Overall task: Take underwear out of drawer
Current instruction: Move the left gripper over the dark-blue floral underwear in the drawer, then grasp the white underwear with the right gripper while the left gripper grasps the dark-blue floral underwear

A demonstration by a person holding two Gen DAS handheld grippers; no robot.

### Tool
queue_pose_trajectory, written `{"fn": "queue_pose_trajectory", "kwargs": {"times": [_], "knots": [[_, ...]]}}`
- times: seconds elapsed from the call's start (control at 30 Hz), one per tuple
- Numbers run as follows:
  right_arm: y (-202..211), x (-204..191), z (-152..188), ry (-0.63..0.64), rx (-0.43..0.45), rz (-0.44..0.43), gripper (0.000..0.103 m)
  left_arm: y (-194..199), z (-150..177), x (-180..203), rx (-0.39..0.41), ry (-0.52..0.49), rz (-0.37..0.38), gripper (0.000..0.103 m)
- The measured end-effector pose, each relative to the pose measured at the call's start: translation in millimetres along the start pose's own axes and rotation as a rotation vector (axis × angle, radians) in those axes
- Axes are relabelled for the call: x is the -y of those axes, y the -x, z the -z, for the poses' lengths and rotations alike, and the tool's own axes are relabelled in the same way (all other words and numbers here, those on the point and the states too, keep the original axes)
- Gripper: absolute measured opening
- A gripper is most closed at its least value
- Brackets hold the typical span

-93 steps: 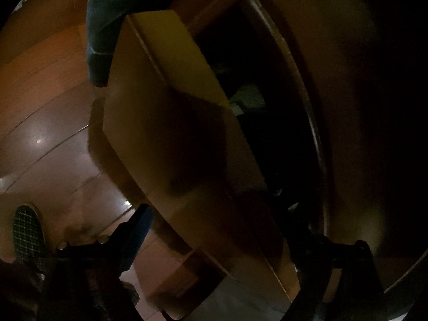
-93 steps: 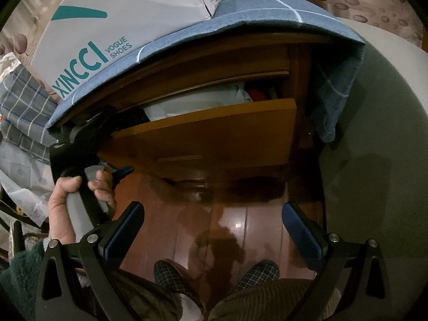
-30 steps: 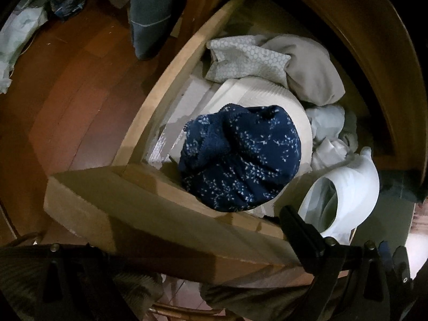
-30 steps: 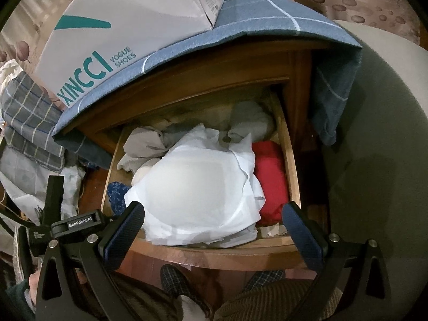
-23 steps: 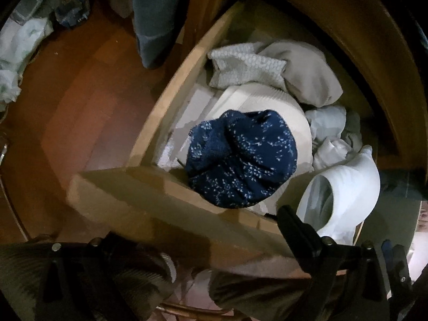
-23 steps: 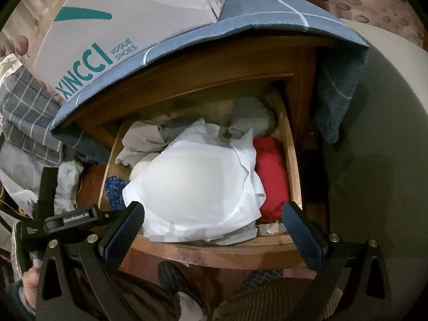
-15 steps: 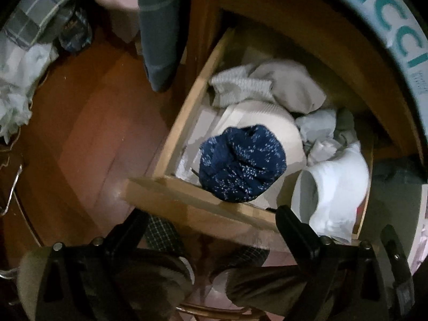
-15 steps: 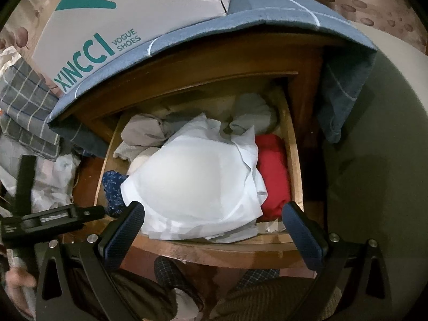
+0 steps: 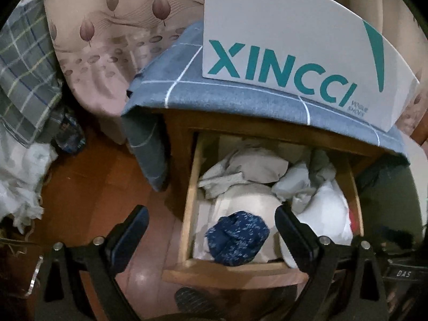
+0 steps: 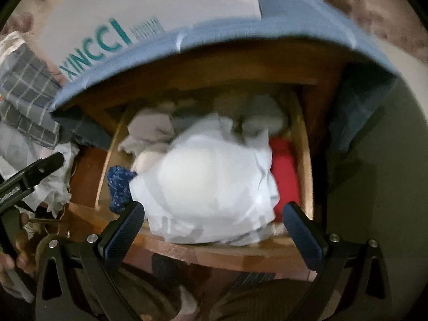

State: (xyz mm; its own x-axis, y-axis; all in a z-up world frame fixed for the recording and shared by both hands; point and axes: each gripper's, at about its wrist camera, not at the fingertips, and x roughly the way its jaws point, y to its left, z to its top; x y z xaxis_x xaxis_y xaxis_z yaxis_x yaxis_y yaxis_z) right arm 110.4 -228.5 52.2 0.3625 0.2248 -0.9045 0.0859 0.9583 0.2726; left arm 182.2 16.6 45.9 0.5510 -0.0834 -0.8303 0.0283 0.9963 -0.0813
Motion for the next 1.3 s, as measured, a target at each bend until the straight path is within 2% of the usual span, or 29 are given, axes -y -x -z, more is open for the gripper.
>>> {"fn": "queue_pose_trajectory", "kwargs": {"times": [0.1,0.27,0.4,0.57,0.8,0.93,1.13,1.3], "knots": [[-13.4,-4.5,-9.0,-0.081,-0.069,-0.023,0.103,-7.8,2.8,-0.9,-0.010,0.020,0.012,0.097],[-28.7,-23.7,-26.0,-0.135,-0.137,0.024,0.103,-17.8,10.9,-7.9,-0.012,0.028,-0.013,0.097],[-43.2,-34.3,-40.2,-0.199,-0.159,0.076,0.103,-18.6,10.2,-23.1,-0.017,0.100,0.040,0.097],[-63.3,-44.9,-47.6,-0.251,-0.176,0.203,0.103,-22.2,12.1,-40.8,-0.037,0.194,0.088,0.097],[-93.2,-46.4,-47.6,-0.232,-0.186,0.377,0.103,-24.7,9.7,-45.7,-0.062,0.213,0.124,0.097],[-105.6,-37.6,-36.5,-0.200,-0.253,0.394,0.103,-27.1,8.7,-45.3,-0.075,0.217,0.136,0.097],[-112.0,-8.8,-19.7,-0.205,-0.323,0.329,0.099,-33.2,9.7,-41.0,-0.108,0.210,0.144,0.097],[-109.0,1.2,-13.0,-0.147,-0.314,0.290,0.078,-36.6,10.8,-32.9,-0.129,0.175,0.140,0.097]]}}
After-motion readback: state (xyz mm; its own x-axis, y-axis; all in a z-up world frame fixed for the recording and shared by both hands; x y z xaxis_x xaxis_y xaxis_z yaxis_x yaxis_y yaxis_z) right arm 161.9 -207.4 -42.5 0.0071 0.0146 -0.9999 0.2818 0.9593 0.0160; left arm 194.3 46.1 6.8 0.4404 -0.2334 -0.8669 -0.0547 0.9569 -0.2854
